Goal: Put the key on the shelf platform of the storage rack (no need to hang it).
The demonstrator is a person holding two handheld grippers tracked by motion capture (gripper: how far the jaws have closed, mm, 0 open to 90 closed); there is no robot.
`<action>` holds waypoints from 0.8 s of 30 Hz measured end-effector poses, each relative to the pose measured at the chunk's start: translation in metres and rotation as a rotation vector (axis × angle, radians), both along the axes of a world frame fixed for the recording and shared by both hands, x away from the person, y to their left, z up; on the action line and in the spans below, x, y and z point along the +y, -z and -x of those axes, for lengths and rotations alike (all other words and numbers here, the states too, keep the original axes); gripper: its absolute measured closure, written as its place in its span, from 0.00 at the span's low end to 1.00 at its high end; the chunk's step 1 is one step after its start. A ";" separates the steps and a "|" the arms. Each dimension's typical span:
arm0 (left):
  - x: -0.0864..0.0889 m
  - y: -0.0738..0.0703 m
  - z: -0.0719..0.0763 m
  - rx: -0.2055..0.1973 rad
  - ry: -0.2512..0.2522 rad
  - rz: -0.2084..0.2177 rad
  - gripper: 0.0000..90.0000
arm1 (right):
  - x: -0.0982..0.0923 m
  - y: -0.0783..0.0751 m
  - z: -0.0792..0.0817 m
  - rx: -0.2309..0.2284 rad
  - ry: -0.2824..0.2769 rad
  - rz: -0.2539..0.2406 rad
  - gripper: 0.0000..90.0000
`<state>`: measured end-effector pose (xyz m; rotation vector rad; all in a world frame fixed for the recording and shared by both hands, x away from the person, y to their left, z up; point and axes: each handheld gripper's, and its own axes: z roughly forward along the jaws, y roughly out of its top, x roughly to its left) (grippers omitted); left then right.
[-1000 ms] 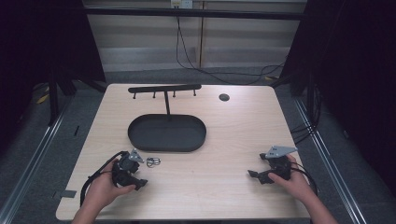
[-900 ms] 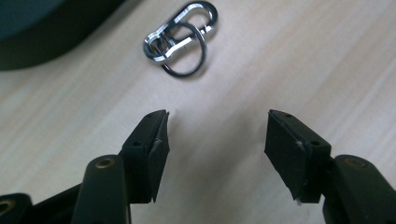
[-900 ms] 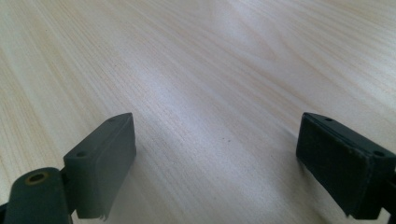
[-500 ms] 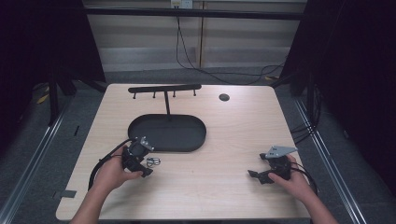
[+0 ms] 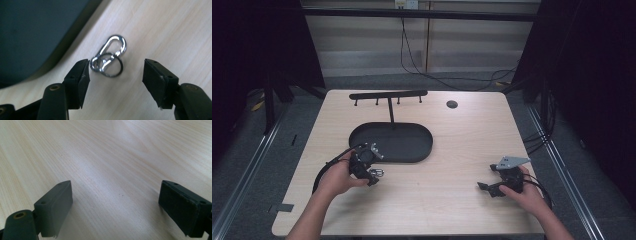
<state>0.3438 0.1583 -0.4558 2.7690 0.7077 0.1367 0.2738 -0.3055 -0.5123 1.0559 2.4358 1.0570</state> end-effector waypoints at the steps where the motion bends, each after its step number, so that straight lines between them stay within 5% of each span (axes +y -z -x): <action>1: -0.002 -0.001 -0.001 0.004 0.006 0.003 0.42 | 0.000 0.000 0.000 0.000 0.000 0.000 0.13; 11: -0.014 0.007 -0.013 0.058 0.024 -0.031 0.49 | 0.000 0.000 0.000 0.000 0.000 0.000 0.13; 17: -0.016 0.009 -0.011 0.050 0.027 -0.062 0.54 | 0.000 0.000 0.000 0.000 0.000 0.000 0.13; 24: -0.016 0.006 -0.012 0.089 -0.037 -0.068 0.71 | 0.000 0.000 0.000 0.001 0.000 0.000 0.13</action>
